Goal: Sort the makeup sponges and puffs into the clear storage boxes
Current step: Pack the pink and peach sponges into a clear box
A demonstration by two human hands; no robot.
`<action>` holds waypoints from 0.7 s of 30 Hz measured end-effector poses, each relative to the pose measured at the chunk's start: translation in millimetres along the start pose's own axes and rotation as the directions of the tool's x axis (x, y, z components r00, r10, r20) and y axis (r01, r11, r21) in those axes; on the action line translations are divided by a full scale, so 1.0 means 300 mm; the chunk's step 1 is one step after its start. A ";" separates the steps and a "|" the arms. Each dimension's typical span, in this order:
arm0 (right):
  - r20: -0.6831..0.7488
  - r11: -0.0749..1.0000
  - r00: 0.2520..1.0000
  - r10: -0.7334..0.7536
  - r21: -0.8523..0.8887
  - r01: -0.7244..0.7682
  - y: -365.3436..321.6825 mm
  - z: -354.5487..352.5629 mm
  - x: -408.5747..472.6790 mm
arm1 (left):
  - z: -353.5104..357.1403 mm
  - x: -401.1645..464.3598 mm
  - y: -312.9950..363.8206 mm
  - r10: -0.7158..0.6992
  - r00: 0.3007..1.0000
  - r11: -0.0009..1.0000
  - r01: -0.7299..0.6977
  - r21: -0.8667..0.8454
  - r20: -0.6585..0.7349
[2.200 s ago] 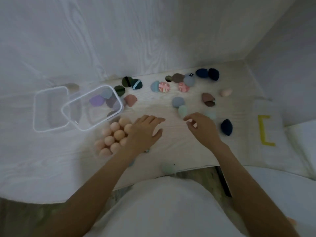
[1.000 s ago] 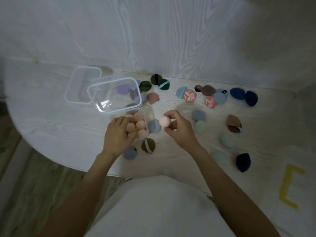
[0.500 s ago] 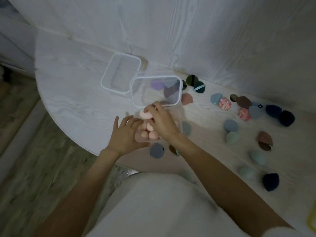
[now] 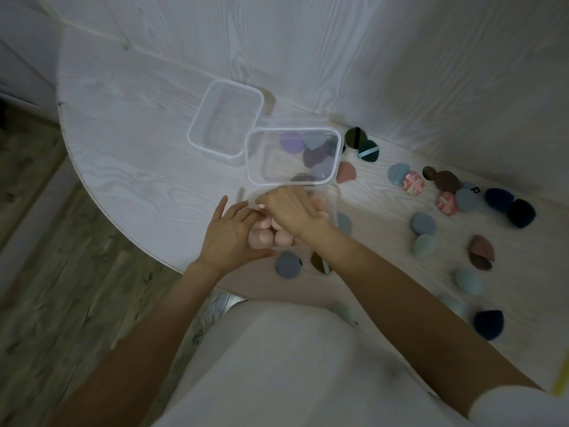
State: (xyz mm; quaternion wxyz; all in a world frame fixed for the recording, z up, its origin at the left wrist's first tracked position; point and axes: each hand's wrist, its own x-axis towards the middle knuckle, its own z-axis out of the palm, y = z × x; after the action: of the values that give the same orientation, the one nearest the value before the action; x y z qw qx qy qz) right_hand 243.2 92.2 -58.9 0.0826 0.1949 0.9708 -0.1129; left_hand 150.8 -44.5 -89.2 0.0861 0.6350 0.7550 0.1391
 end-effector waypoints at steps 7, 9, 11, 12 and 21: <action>0.118 0.965 0.977 0.175 0.176 -0.194 -0.024 0.004 0.004 | -0.013 -0.001 -0.001 0.053 0.998 0.998 -0.052 -0.042 0.019; 0.008 0.931 0.984 0.180 0.322 -0.173 -0.013 -0.006 -0.035 | -0.028 -0.010 0.009 0.008 1.000 0.989 -0.009 -0.146 -0.008; -0.195 0.876 0.952 0.236 0.468 -0.121 0.020 -0.031 -0.093 | -0.060 -0.012 0.027 -0.140 0.987 0.932 0.104 -0.347 -0.080; -0.332 0.862 0.898 0.287 0.499 -0.091 0.041 -0.053 -0.127 | -0.078 -0.006 0.036 -0.232 0.964 0.890 0.156 -0.429 -0.130; -0.094 0.391 0.703 0.705 0.878 -0.276 0.242 -0.199 -0.137 | -0.195 0.220 0.049 -0.569 0.822 0.575 0.430 -0.696 0.037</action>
State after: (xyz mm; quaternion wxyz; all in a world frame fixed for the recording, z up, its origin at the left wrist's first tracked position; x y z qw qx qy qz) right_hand 302.5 157.7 -6.7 -0.2161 0.5178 0.6849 -0.4649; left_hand 134.6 16.6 -26.0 0.2742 0.3020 0.8034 0.4338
